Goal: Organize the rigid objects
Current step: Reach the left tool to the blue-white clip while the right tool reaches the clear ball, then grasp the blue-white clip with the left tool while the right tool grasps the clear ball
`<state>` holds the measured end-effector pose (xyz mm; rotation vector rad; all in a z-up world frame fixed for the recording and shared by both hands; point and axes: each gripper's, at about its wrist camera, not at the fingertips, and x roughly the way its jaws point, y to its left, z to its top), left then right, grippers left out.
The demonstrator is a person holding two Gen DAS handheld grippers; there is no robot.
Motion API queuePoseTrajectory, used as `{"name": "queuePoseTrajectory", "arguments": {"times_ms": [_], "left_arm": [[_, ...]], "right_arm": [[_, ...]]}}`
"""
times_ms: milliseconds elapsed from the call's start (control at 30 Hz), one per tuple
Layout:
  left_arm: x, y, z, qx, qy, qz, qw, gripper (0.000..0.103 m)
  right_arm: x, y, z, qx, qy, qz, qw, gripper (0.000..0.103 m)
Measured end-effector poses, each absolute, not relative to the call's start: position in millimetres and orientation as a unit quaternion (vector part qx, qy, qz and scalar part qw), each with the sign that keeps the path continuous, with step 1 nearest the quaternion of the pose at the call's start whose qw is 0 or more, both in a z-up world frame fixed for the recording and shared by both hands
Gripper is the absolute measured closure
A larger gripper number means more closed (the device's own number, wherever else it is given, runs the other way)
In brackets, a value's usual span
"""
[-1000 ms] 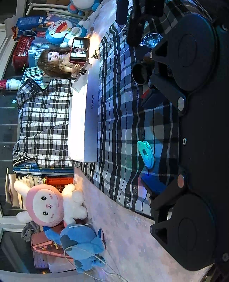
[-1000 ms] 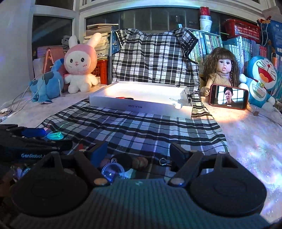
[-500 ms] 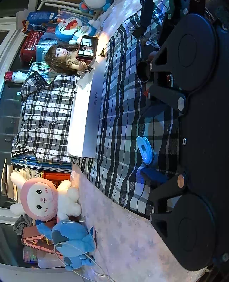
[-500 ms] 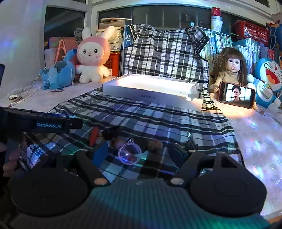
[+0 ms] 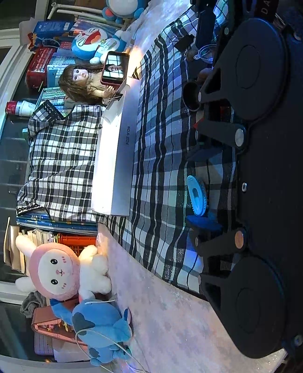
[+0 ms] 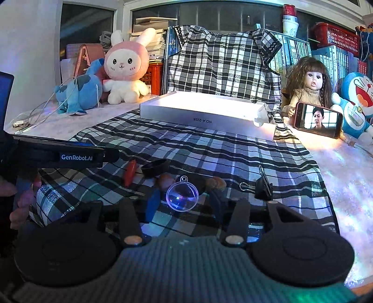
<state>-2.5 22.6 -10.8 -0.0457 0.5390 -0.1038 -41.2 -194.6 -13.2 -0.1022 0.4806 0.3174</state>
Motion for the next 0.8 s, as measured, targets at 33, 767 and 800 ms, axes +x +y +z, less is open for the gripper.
{"name": "queuePoseTrajectory", "arguments": {"times_ms": [33, 767, 800], "left_arm": [[-2, 22, -11, -0.021, 0.266, -0.052, 0.962, 0.056], [-4, 7, -9, 0.011, 0.263, -0.075, 0.962, 0.067], [-4, 7, -8, 0.011, 0.264, -0.076, 0.962, 0.067]], "right_arm": [[-41, -195, -13, -0.050, 0.237, 0.156, 0.958, 0.054], [-41, -196, -10, -0.039, 0.230, 0.154, 0.960, 0.069], [-41, -197, -9, -0.039, 0.229, 0.154, 0.960, 0.069]]}}
